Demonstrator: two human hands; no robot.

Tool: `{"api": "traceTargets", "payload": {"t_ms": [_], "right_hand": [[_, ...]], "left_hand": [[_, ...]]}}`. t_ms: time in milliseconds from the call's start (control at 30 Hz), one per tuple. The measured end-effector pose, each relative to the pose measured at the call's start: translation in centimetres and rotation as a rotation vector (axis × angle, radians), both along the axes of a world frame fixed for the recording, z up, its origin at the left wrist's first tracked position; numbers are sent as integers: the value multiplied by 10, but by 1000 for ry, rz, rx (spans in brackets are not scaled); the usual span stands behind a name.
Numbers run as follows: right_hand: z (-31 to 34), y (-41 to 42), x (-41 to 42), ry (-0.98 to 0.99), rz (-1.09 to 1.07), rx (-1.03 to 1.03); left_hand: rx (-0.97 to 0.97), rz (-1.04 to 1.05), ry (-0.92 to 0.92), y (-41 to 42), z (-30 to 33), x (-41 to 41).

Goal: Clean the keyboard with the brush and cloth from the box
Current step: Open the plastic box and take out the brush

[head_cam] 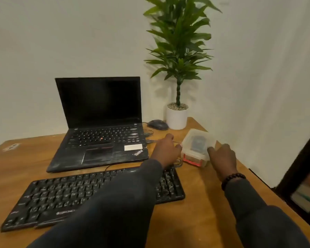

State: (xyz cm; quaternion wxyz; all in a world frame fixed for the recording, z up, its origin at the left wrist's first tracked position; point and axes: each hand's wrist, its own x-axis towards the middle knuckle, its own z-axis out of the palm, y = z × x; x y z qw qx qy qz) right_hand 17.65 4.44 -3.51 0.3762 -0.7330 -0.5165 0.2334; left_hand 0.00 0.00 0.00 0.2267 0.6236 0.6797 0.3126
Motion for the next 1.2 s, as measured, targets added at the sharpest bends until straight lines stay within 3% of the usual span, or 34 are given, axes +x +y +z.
{"api": "traceTargets", "payload": {"t_ms": [167, 367, 467, 667, 833, 900, 1000, 1200], "right_hand": [[-6, 9, 8, 111, 99, -25], [-2, 10, 15, -59, 34, 24], [4, 5, 18, -8, 57, 95], [18, -5, 32, 598, 92, 146], [49, -15, 54, 888, -12, 279], [57, -18, 64, 781, -66, 392], [60, -26, 73, 332, -109, 496], [14, -41, 61, -439, 69, 421]], "left_hand": [[-92, -79, -13, 11, -7, 21], [17, 24, -194, 8, -16, 26], [-11, 67, -269, 7, -21, 29], [-124, 112, -499, 9, -24, 31], [-157, 88, -450, 9, -22, 35], [-159, 88, -450, 7, -23, 36], [-210, 84, -510, 2, -25, 37], [-252, 52, -467, -10, -24, 29]]}}
